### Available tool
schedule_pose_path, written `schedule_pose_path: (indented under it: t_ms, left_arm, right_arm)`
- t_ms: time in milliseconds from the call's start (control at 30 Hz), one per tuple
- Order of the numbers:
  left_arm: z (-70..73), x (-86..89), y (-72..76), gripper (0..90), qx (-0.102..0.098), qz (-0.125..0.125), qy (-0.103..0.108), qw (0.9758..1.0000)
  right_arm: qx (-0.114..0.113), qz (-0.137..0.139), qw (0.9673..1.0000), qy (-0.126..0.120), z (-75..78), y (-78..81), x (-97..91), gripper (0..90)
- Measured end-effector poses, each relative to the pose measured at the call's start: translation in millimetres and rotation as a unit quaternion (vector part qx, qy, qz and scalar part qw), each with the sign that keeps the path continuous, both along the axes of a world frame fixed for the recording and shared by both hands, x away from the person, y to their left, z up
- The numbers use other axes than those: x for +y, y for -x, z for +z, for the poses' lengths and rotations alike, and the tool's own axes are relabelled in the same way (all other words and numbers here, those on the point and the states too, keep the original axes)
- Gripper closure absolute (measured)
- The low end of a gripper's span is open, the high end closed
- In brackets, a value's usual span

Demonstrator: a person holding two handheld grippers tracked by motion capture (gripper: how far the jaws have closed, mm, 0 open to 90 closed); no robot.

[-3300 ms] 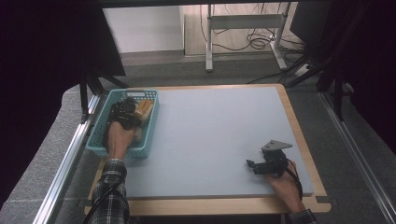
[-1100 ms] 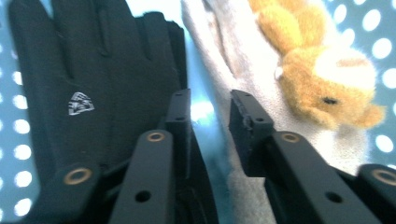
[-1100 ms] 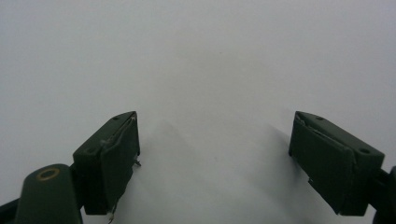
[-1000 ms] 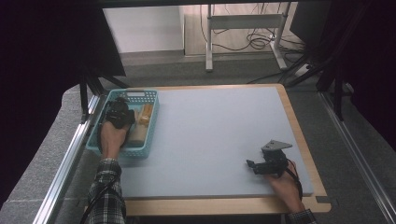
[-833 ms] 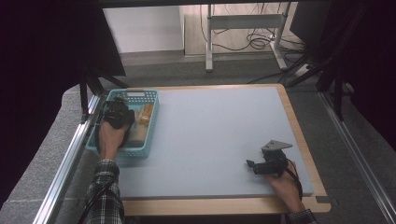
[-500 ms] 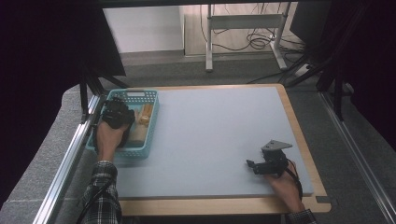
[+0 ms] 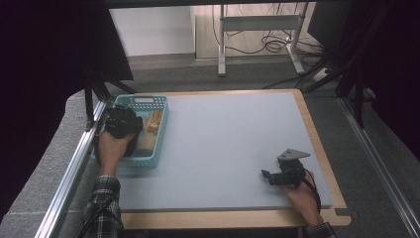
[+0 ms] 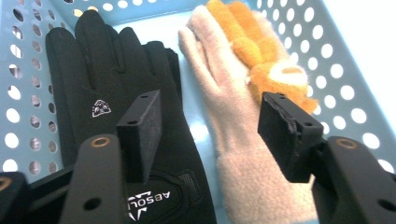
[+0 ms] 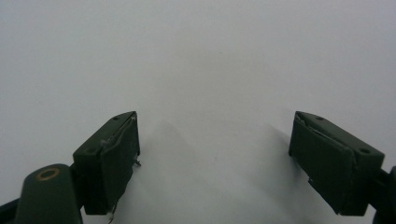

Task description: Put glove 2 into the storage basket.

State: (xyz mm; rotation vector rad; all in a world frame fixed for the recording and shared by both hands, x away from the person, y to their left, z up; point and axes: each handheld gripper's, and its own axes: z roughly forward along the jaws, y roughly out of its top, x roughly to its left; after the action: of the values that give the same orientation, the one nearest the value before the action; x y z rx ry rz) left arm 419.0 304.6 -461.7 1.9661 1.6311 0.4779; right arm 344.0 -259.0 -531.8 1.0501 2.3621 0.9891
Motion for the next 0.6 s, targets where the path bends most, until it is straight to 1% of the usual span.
schedule_pose_path:
  t_ms: [100, 233, 300, 367, 467, 600]
  left_arm:
    - [0.8, 1.7, 3.2, 35.3, -0.005, -0.001, 0.007, 1.0]
    - [2.9, 4.2, 7.9, 28.6, -0.015, -0.002, 0.026, 0.9996]
    - [4.2, 4.8, 10.3, 24.5, -0.016, -0.004, 0.037, 0.9992]
    - [5.7, 5.1, 12.7, 20.2, -0.02, -0.008, 0.035, 0.9991]
    - [7.5, 4.5, 16.1, 15.6, -0.025, -0.01, 0.042, 0.9987]
    - [11.7, 2.9, 21.3, 12.0, -0.034, -0.017, 0.047, 0.9982]
  right_arm:
    - [0.0, 0.0, 1.0, 0.0, 0.0, 0.0, 0.0, 15.7]
    - [0.0, 0.0, 1.0, 0.0, 0.0, 0.0, 0.0, 15.7]
    - [0.0, 0.0, 1.0, 0.0, 0.1, 0.0, 0.0, 15.7]
    - [0.0, 0.0, 1.0, 0.0, 0.1, 0.0, 0.1, 15.7]
    - [0.0, 0.0, 1.0, 0.001, 0.1, 0.0, 0.1, 15.7]
    - [0.0, 0.0, 1.0, 0.0, 0.1, 0.0, 0.1, 15.7]
